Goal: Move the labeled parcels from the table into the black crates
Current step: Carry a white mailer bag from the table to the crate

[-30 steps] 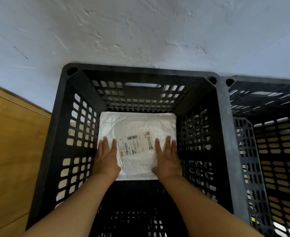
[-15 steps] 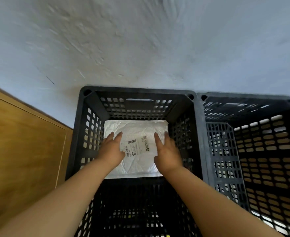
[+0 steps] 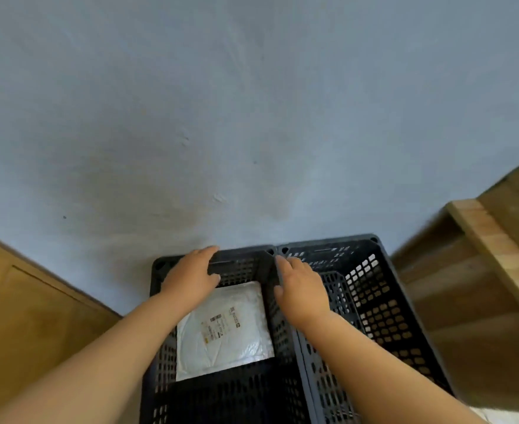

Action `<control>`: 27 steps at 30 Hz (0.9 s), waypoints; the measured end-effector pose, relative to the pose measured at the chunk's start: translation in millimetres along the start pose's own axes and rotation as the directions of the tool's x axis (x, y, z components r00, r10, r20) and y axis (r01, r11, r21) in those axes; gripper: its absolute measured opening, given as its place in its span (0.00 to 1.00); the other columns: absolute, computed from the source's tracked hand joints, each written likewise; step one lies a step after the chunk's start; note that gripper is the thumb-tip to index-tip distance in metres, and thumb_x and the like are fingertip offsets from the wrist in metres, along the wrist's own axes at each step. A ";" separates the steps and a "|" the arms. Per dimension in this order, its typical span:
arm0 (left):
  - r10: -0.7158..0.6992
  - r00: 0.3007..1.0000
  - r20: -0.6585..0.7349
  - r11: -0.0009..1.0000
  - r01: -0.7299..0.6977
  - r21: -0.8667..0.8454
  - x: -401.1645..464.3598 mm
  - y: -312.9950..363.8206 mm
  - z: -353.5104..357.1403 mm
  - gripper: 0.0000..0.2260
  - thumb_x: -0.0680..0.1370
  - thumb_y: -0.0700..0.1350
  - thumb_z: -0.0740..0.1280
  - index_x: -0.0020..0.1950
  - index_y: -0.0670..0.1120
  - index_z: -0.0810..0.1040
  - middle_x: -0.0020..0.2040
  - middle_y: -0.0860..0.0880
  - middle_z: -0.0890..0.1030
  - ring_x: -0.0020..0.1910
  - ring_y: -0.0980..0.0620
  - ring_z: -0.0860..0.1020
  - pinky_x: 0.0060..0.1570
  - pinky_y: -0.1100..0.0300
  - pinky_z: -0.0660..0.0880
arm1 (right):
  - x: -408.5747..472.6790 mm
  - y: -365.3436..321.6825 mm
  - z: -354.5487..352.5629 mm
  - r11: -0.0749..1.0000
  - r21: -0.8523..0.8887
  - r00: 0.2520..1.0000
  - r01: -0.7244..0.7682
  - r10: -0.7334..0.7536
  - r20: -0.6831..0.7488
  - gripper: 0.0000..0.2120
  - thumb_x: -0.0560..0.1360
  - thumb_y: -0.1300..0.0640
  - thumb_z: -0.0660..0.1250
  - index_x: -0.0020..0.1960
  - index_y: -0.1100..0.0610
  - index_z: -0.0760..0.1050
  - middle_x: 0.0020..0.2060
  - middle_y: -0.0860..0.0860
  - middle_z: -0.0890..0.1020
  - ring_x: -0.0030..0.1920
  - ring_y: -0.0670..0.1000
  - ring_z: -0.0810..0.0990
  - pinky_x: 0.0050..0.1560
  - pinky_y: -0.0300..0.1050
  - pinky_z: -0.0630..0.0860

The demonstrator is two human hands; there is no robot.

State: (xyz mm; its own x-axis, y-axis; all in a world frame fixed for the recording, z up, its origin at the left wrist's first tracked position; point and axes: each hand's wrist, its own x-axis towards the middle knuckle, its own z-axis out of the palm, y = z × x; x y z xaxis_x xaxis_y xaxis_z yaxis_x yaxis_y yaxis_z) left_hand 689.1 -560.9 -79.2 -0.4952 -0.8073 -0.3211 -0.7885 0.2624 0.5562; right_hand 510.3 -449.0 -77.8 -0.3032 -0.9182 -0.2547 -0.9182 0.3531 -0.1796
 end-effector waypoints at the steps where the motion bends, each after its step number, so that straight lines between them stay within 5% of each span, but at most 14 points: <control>1: 0.016 1.000 0.000 1.000 -0.016 -0.008 -6.8 16.6 -7.4 0.26 0.77 0.44 0.66 0.74 0.51 0.63 0.68 0.47 0.70 0.65 0.49 0.71 0.62 0.56 0.70 | -11.2 3.1 -16.3 1.000 0.001 1.000 -0.013 0.013 -0.016 0.29 0.78 0.54 0.60 0.76 0.54 0.54 0.71 0.54 0.64 0.68 0.56 0.66 0.66 0.49 0.66; 14: 0.251 0.966 0.060 0.959 -0.239 -0.154 -91.8 210.7 -18.3 0.24 0.78 0.45 0.64 0.73 0.51 0.64 0.70 0.50 0.69 0.64 0.51 0.72 0.63 0.55 0.70 | -160.7 91.4 -150.8 0.969 0.066 0.956 -0.239 0.247 -0.159 0.27 0.79 0.55 0.59 0.76 0.53 0.56 0.71 0.52 0.66 0.68 0.55 0.67 0.66 0.50 0.66; 27: 0.426 0.895 0.136 0.904 -0.415 -0.102 -203.5 415.6 111.8 0.20 0.78 0.45 0.64 0.71 0.50 0.68 0.65 0.49 0.74 0.60 0.52 0.74 0.61 0.53 0.72 | -362.9 286.3 -198.6 0.898 0.166 0.856 -0.407 0.439 -0.274 0.25 0.77 0.52 0.62 0.73 0.50 0.61 0.67 0.51 0.71 0.63 0.54 0.73 0.61 0.48 0.71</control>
State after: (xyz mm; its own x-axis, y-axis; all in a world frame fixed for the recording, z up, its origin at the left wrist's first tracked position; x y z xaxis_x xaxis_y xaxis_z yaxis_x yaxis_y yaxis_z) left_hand 421.4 -228.5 131.6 -0.8282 -0.5387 -0.1547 -0.4705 0.5184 0.7140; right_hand 306.8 -50.2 151.9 -0.7322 -0.6801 -0.0368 -0.6588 0.7210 -0.2151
